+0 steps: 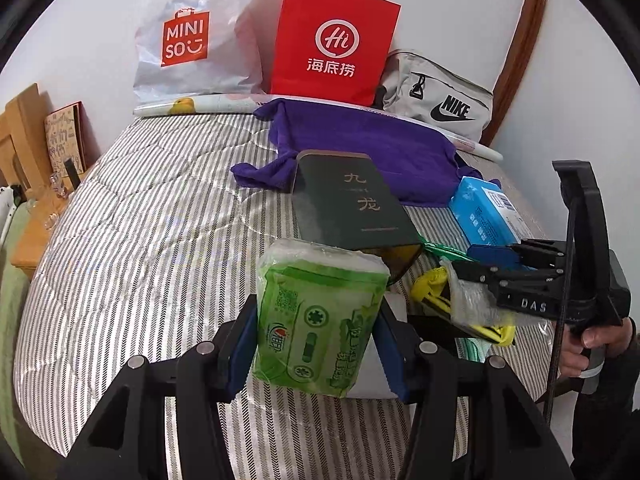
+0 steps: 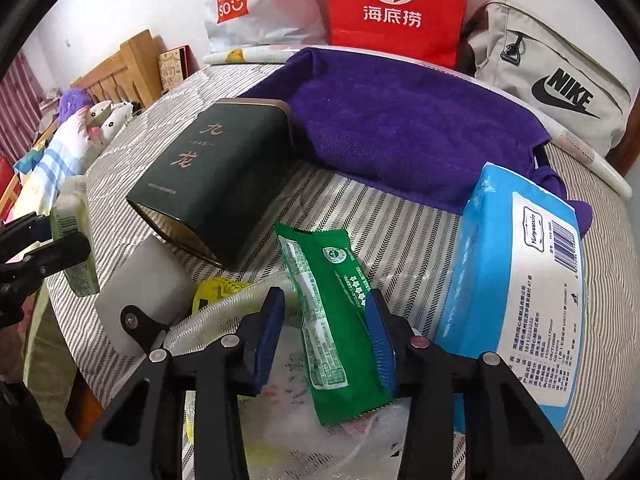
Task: Organize soft objects
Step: 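Grasp and lift the green sachet with the right tool while the left tool holds the wipes pack, then carry the sachet and wipes pack over the purple towel with both tools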
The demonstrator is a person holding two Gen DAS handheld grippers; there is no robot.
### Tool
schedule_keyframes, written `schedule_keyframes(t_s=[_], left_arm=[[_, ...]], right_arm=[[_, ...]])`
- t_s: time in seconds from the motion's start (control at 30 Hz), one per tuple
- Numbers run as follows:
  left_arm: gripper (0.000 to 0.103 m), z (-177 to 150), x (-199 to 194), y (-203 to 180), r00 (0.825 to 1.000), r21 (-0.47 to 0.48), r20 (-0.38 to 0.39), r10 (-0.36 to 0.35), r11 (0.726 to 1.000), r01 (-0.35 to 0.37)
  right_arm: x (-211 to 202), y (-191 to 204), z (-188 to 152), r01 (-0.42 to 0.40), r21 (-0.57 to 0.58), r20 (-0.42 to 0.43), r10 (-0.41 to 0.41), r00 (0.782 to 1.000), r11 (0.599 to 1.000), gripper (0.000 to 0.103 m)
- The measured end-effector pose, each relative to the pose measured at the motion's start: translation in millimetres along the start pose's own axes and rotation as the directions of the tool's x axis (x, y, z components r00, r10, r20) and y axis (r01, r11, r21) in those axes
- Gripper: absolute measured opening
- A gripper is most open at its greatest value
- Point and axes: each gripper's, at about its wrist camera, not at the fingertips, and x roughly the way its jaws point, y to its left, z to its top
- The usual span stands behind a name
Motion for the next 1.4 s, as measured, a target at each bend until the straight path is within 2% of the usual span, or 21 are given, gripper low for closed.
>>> schedule_keyframes(t_s=[0.03,0.4,0.53,0.73,0.87,1.17,1.4], left_arm=[[0.052,-0.1,0.4,0.4,1.0,0.001,0.0,-0.004,1.0,0.004],[0.052,-1.0,4.3,4.3,1.0,-0.004,-0.009,-0.027,1.0,0.027],[0.052,-2.2,2.2,4.8,1.0,-0.006,-0.01,-0.025,1.0,0.025],[0.052,-4.9,-1.8,3.2,1.0,-0.013,-0.01,-0.012,1.0,0.012],[0.052,-7.2,-2.8,2.2,1.0,-0.013,-0.016,0.017,1.0,-0.017],[0.052,-15.0,-7.4,2.5,0.998,-0.028,-0.03,0.051,0.998,-0.051],[0.052,-17.1,-4.4,4.5,0.994,-0.041,-0.052,0.096,0.994,-0.098]], right_arm=[[-0.6,-1.4,0.9,-0.004,0.009,-0.002,0.004,1.0,1.0,0.031],[-21.3,-14.7,4.9,-0.061,0.09,0.043,0.058,0.997,0.994,0.02],[-30.2,-14.2,3.3,-0.061,0.09,0.063,0.056,0.996,0.994,0.012],[-54.8,-17.8,-1.4,-0.077,0.098,0.12,0.065,0.991,0.992,0.006],[-70.8,-21.1,-7.4,-0.077,0.105,0.155,0.06,0.986,0.992,0.006],[-117.1,-30.4,-46.6,-0.053,0.112,0.209,0.029,0.978,0.992,0.006],[-125.5,-52.2,-95.2,0.004,0.136,0.159,-0.026,0.987,0.991,0.006]])
